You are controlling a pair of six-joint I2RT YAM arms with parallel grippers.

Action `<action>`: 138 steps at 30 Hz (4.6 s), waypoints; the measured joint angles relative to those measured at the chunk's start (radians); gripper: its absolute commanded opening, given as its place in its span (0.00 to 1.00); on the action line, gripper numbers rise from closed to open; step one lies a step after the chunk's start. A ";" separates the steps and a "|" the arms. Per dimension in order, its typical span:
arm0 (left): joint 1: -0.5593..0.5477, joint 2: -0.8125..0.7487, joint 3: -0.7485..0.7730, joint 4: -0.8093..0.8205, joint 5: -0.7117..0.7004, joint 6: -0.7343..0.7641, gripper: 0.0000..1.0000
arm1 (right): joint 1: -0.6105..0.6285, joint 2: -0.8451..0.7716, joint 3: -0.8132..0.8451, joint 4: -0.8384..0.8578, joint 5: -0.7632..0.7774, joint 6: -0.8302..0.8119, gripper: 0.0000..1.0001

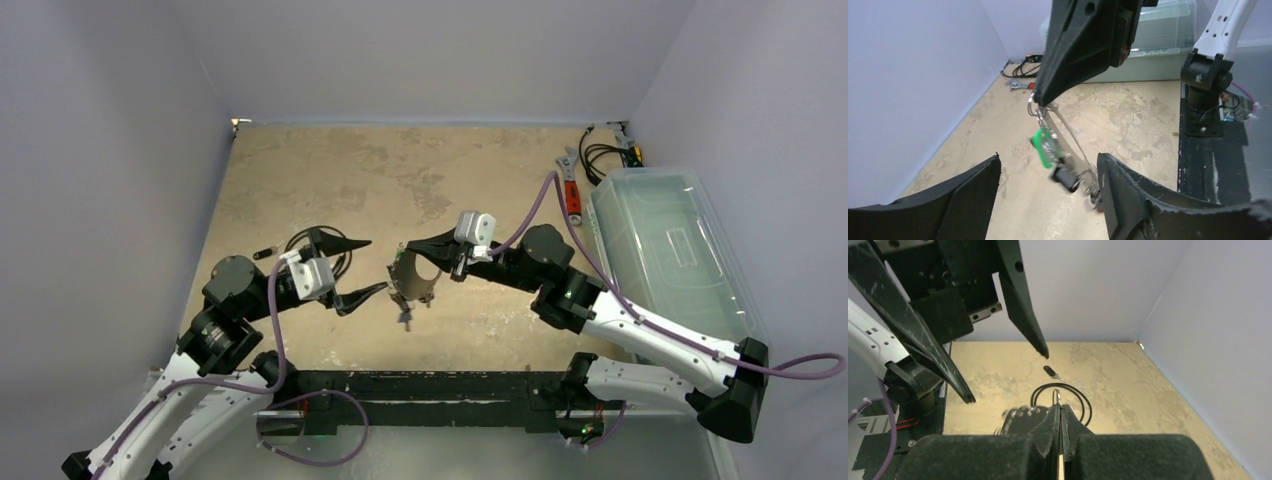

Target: Put the keys on the keyring

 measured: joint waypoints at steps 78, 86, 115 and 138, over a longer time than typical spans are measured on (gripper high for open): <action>-0.001 -0.040 -0.165 0.311 0.315 -0.063 0.00 | 0.001 -0.019 -0.049 0.237 -0.304 0.131 0.00; -0.001 -0.050 -0.164 0.276 0.298 -0.038 0.00 | 0.001 -0.044 -0.049 0.158 -0.293 0.110 0.00; -0.001 0.042 -0.019 0.172 0.226 -0.030 0.00 | 0.008 -0.026 -0.040 0.061 -0.298 0.032 0.00; -0.005 0.174 0.139 -0.032 0.186 0.051 0.00 | 0.041 0.030 0.001 0.007 -0.293 -0.006 0.00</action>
